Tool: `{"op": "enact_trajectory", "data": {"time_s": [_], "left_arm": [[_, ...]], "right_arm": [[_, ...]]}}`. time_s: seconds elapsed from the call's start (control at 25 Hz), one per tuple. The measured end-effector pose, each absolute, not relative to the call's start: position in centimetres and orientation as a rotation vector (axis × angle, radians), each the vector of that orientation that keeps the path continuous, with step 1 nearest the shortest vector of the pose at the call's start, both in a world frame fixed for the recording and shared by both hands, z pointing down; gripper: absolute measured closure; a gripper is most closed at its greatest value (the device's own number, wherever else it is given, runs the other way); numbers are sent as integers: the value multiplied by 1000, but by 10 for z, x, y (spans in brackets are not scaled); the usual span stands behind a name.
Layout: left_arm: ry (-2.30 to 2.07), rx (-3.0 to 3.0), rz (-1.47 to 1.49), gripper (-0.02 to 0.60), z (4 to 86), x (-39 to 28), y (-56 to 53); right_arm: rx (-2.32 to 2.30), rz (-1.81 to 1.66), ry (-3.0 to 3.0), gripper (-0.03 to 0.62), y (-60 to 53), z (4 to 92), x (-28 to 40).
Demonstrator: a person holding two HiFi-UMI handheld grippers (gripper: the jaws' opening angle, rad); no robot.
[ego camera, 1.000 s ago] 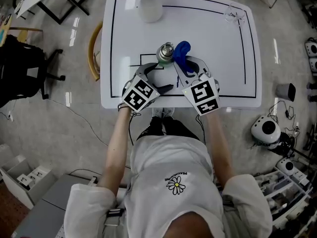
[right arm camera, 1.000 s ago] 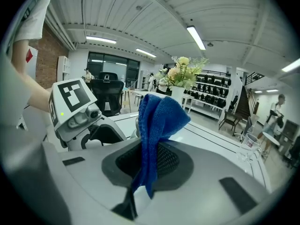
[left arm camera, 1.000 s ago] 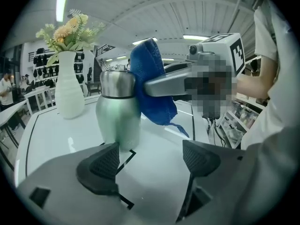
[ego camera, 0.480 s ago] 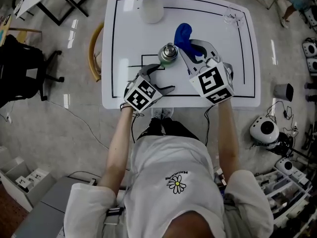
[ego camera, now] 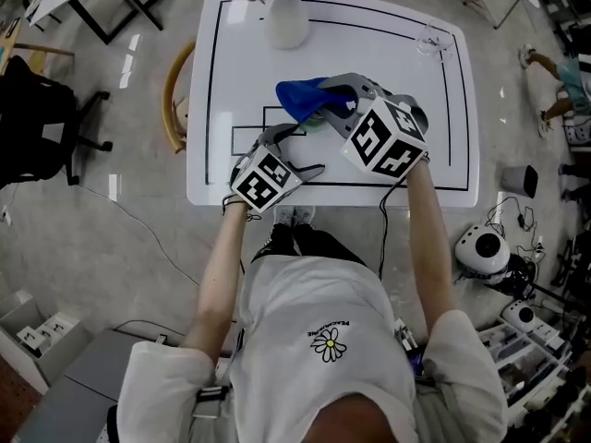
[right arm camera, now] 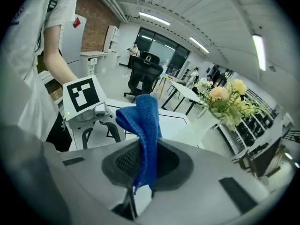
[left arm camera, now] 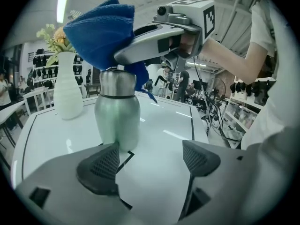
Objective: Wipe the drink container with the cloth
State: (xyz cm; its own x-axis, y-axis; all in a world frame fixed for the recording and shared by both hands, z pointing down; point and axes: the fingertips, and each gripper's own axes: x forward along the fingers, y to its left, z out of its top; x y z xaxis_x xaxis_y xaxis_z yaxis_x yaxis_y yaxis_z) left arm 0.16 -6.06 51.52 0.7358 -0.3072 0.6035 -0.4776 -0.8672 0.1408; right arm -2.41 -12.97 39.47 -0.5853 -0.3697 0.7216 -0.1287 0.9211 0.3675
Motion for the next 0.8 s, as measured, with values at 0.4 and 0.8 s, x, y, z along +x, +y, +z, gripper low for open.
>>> {"op": "enact_trajectory", "data": {"time_s": [0.4, 0.8], "left_arm": [[-639, 2642, 846, 172, 515, 3, -65], [-638, 2641, 837, 172, 515, 6, -66]], "right_arm": [[519, -480, -2138, 551, -117, 390, -20], [568, -443, -2226, 551, -77, 407, -47]]}}
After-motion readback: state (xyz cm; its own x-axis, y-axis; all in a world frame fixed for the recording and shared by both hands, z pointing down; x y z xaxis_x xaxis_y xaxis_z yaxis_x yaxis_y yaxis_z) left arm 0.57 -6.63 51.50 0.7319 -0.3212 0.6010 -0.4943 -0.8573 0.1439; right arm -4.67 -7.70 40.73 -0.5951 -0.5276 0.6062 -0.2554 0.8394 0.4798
